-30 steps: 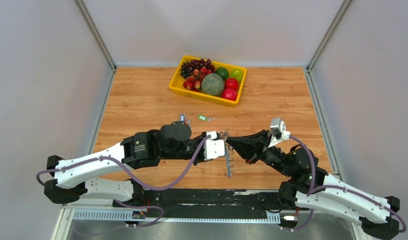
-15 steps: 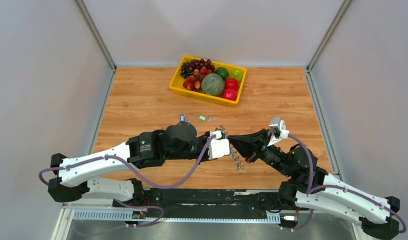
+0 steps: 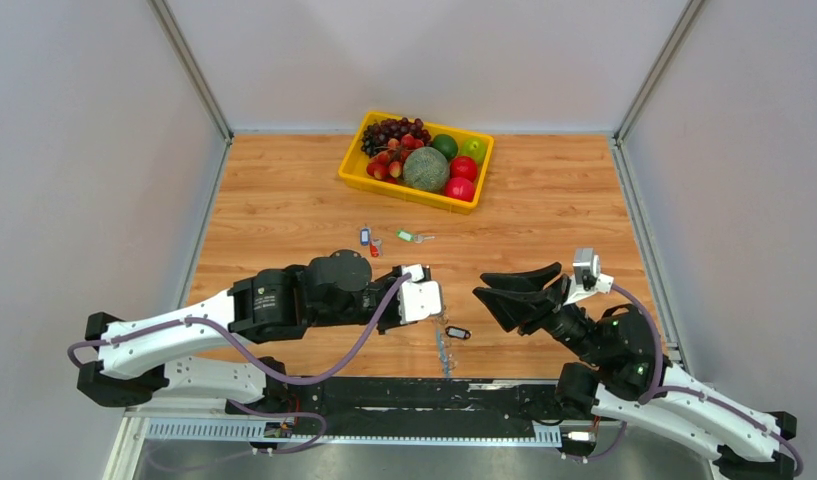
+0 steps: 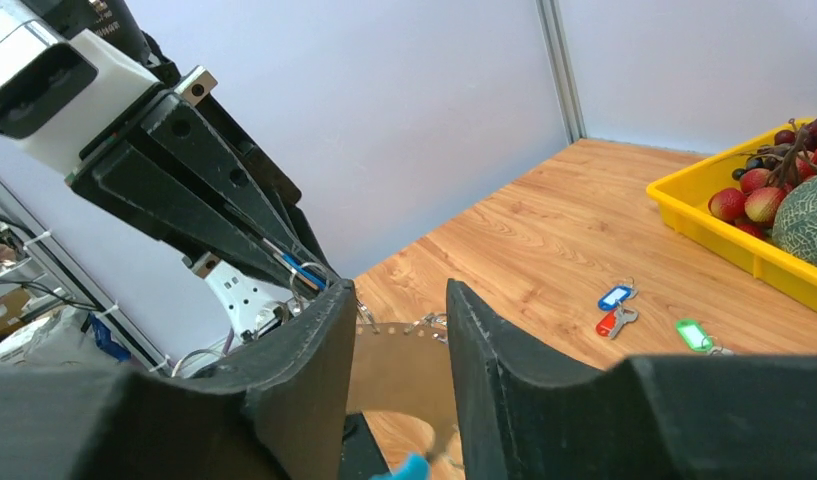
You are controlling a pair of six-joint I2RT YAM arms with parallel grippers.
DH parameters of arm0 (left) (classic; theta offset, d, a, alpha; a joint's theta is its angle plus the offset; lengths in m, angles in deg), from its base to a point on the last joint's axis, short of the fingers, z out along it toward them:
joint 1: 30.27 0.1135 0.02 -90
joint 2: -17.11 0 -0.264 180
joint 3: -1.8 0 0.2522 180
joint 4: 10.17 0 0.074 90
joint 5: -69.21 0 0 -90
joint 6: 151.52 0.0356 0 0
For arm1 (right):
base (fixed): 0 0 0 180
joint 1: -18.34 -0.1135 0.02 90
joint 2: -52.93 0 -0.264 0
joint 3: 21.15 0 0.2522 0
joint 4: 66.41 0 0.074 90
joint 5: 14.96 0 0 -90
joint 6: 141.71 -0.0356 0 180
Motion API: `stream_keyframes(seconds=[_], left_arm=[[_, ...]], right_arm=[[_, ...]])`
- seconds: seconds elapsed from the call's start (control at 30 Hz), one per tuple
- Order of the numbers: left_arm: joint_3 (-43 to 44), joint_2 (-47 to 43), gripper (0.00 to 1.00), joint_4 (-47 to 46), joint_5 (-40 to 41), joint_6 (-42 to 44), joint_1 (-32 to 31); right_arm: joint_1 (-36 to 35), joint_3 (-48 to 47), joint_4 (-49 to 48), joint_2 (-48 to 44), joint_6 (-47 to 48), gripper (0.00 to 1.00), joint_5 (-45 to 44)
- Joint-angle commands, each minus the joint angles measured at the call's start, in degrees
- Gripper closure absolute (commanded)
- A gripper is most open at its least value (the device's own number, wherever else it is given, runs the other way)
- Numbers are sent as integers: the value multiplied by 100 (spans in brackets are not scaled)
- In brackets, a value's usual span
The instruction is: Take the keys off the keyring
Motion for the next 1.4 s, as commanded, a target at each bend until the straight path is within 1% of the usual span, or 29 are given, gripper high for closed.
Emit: stream_keyframes(seconds=[0.0, 0.07, 0.1, 0.2, 0.3, 0.43, 0.53, 0.8, 1.27, 1.37], left_arm=[[140, -185, 100, 124, -30, -16, -33], [181, -186, 100, 184, -58, -19, -33], [200, -183, 100, 210, -213, -11, -33], [266, -195, 100, 306, -489, 35, -33], [213, -223, 100, 292, -567, 134, -33], [192, -206, 100, 281, -544, 202, -33], [206, -178, 100, 291, -531, 234, -33], [243, -187, 100, 311, -525, 260, -33], [404, -22, 100, 345, -599, 309, -33], [441, 13, 100, 362, -617, 322, -33]], right_arm=[[22, 184, 141, -349, -157, 54, -36], [20, 166, 164, -376, -104, 52, 80], [17, 128, 171, -350, -46, 51, 192], [14, -57, 257, -119, 175, 51, 581], [18, -315, 406, 272, 371, 56, 1037], [20, -586, 501, 790, 457, 61, 1422], [23, -703, 495, 1022, 483, 62, 1691], [21, -783, 442, 1247, 547, 63, 2079], [22, -862, 396, 1446, 593, 63, 2234], [20, -918, 390, 1536, 603, 68, 2197]])
